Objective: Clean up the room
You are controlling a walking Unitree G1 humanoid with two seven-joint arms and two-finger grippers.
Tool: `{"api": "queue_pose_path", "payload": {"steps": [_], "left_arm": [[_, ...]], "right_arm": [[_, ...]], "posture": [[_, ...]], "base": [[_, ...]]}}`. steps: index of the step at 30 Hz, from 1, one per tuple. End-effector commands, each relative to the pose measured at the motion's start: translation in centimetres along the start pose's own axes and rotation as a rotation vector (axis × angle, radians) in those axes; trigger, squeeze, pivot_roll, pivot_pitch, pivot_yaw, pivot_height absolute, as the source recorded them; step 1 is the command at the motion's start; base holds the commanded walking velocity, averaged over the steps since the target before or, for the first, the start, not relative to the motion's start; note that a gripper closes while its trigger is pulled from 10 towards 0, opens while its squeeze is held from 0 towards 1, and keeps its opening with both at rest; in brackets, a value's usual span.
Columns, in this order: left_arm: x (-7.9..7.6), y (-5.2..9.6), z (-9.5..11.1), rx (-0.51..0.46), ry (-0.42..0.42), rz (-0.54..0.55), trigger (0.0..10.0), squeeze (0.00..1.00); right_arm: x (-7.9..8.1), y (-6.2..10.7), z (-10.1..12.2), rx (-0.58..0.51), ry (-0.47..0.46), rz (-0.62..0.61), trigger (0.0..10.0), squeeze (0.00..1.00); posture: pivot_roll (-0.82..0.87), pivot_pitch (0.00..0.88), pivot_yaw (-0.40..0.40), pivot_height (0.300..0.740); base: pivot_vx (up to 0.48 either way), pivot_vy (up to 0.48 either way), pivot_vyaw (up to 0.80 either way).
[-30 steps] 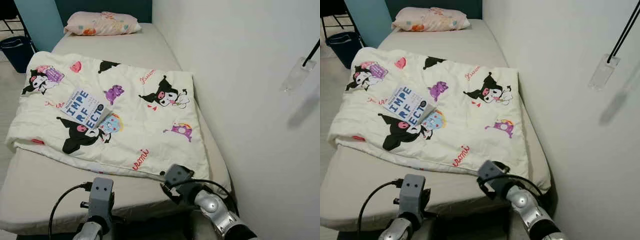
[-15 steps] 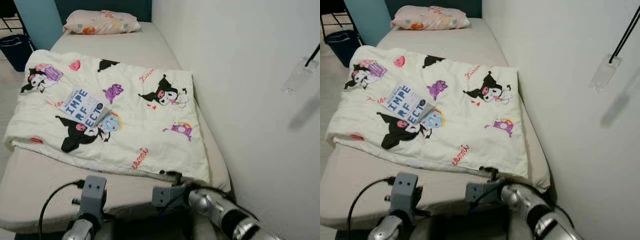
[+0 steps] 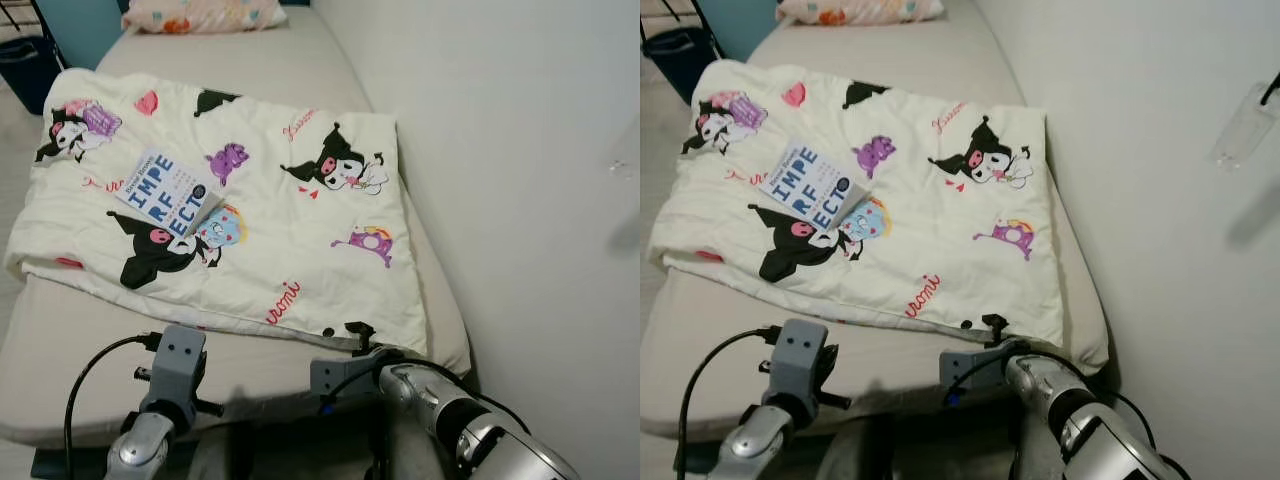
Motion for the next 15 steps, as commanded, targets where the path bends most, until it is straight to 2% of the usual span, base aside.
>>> {"api": "queue_pose_path", "payload": {"steps": [1,7,15], "left_arm": [[0.2,0.5,-0.6,0.028,-0.012,-0.003,10.0,0.00],[0.3,0.7,-0.1,0.012,-0.018,0.000,10.0,0.00],[0.6,0.7,0.0,0.013,-0.023,0.010,10.0,0.00]], "right_arm": [[-0.1,0.0,-0.5,0.034,0.050,-0.018,10.0,0.00],[-2.2,0.1,-1.7,0.101,0.142,-0.115,10.0,0.00],[-4.4,0.5,-3.4,0.174,0.173,-0.191,10.0,0.00]], "posture": [[0.10,0.358,-0.004,0.600],[0.11,0.367,-0.002,0.600],[0.12,0.367,-0.002,0.600]], "base": [[0.000,0.000,0.00],[0.000,0.000,0.00],[0.000,0.000,0.00]]}}
Point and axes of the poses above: a point about 5 cm out from each wrist's last joint towards the gripper, its own y axis pointing back from the gripper into the wrist, its own z axis along the axis of the wrist's last joint, x = y × z, the point moved 6 cm from there along -y, pointing out of the wrist towards the gripper, and after that the axes turned 1 degree about y, right-handed, at the moved point
